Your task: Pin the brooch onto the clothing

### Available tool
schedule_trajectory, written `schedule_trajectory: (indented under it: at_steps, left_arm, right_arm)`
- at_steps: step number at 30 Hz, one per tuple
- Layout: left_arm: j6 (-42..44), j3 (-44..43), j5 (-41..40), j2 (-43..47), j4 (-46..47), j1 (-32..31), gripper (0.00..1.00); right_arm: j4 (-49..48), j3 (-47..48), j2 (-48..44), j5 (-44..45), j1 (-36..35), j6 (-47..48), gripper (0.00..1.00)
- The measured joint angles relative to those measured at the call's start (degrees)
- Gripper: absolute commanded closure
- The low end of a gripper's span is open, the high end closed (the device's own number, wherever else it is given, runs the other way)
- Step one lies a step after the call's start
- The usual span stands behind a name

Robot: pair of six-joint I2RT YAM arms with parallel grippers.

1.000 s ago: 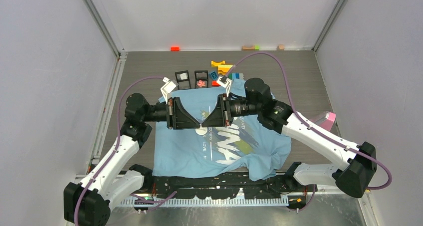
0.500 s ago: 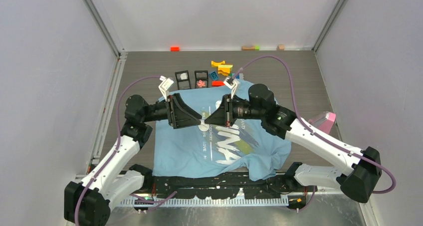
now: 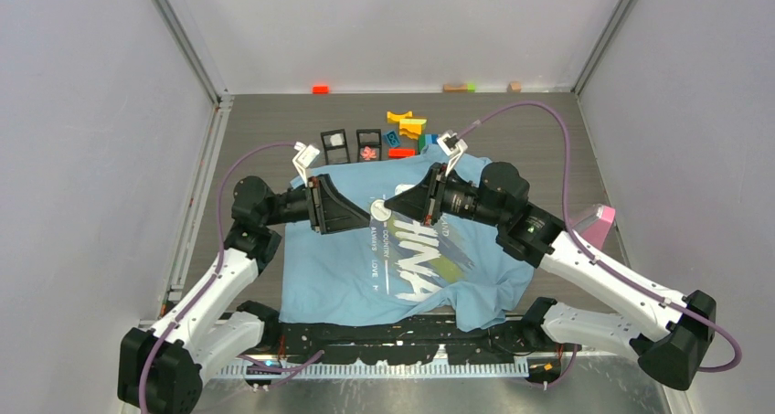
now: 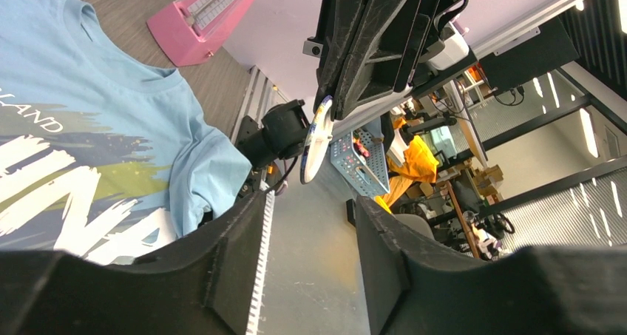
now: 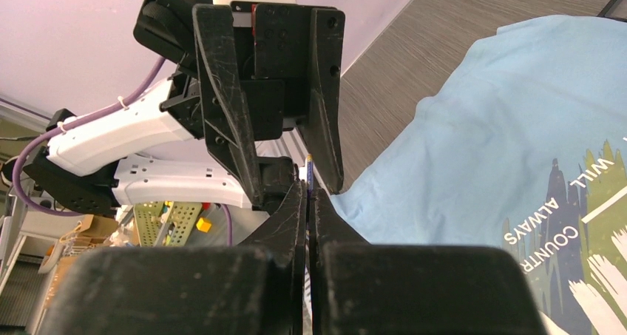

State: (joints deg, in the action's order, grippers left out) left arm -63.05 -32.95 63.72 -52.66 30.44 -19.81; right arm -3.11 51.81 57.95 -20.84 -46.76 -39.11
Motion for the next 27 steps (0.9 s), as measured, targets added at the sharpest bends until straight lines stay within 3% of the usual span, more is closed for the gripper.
schedule_trajectory:
  at_steps: [2,9,13,16,20,25,27]
  left_arm:
    - [0.0,0.0,-0.3,0.0,0.2,-0.4,0.65]
    - [0.0,0.0,-1.2,-0.9,0.9,-1.8,0.70]
    - [-0.2,0.0,-1.8,-1.4,1.5,-2.1,0.80]
    - [-0.6,0.0,-2.2,-1.7,2.2,-2.3,0.98]
    - [-1.2,0.1,-2.3,-2.4,2.8,-2.3,1.00]
    - [-1.1,0.1,-2.1,-2.7,3.2,-2.3,1.00]
    - [-1.0,0.1,-2.1,-2.8,3.6,-2.3,1.00]
  right_arm:
    - [-0.5,0.0,0.3,0.0,0.0,-0.3,0.99]
    - [-1.7,-0.1,1.6,-0.5,0.0,-1.1,0.99]
    - [-2.1,-0.1,1.9,-1.2,0.0,-1.4,0.99]
    - [-2.1,-0.1,2.1,-1.7,0.0,-1.6,0.99]
    - [-2.5,-0.1,2.2,-2.4,0.2,-1.5,0.99]
    - [-2.7,-0.1,2.5,-3.3,0.5,-1.9,0.70]
    - [-2.8,-0.1,2.6,-4.0,0.5,-2.4,0.65]
